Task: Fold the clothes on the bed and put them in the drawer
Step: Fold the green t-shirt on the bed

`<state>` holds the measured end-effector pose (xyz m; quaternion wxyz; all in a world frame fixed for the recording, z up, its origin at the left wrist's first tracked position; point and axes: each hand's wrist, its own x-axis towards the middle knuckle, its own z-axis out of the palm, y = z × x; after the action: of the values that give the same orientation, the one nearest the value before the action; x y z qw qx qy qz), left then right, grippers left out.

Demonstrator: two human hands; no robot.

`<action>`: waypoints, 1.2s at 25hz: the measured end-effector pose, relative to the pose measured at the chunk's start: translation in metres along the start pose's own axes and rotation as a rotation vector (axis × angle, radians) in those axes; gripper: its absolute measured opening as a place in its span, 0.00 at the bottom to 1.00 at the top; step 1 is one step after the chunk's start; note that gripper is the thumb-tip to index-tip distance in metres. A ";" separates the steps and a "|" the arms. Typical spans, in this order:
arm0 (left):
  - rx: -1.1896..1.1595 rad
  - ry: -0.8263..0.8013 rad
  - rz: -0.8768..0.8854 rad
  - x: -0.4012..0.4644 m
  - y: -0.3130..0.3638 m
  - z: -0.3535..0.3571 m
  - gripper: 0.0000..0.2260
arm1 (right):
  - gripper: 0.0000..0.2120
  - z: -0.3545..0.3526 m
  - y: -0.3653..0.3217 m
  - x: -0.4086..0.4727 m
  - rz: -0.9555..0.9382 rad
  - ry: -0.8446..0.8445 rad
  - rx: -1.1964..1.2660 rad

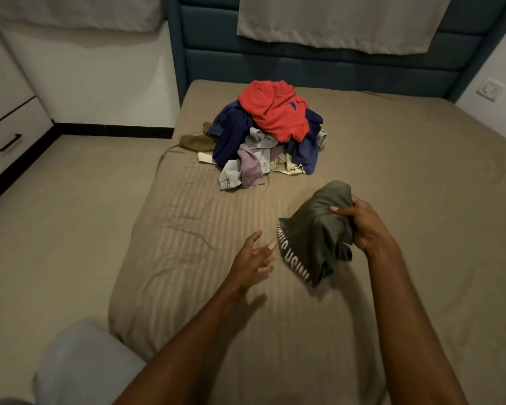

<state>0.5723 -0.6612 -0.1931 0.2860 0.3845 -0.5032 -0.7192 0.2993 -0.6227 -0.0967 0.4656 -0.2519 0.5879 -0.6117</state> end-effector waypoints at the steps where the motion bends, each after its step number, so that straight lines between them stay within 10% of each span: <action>1: -0.055 0.006 -0.002 0.003 0.006 -0.002 0.39 | 0.22 0.016 -0.017 -0.004 -0.070 -0.020 -0.075; 9: -0.351 0.286 -0.314 -0.021 -0.012 -0.113 0.29 | 0.22 0.205 0.048 -0.046 -0.201 -0.439 -1.172; 13: -0.358 0.345 -0.207 -0.048 -0.036 -0.130 0.17 | 0.11 0.205 0.116 -0.060 -0.149 -0.128 -0.915; 16: -0.269 0.416 -0.090 -0.047 -0.045 -0.118 0.19 | 0.15 0.155 0.121 -0.058 -0.283 0.206 -1.165; 21: 0.050 0.553 -0.020 -0.046 -0.043 -0.117 0.16 | 0.45 0.109 0.151 -0.056 -0.211 0.166 -1.205; 25: 0.729 0.842 0.228 -0.049 -0.020 -0.112 0.08 | 0.41 0.112 0.165 -0.063 -0.169 0.250 -1.082; 30: 0.907 0.562 0.226 0.029 0.019 -0.120 0.12 | 0.34 0.133 0.175 -0.074 -0.231 0.366 -0.917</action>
<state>0.6578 -0.7507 -0.2061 0.2905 0.5903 -0.7052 -0.2644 0.4937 -0.6011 -0.2215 0.1260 -0.3824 0.8363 -0.3722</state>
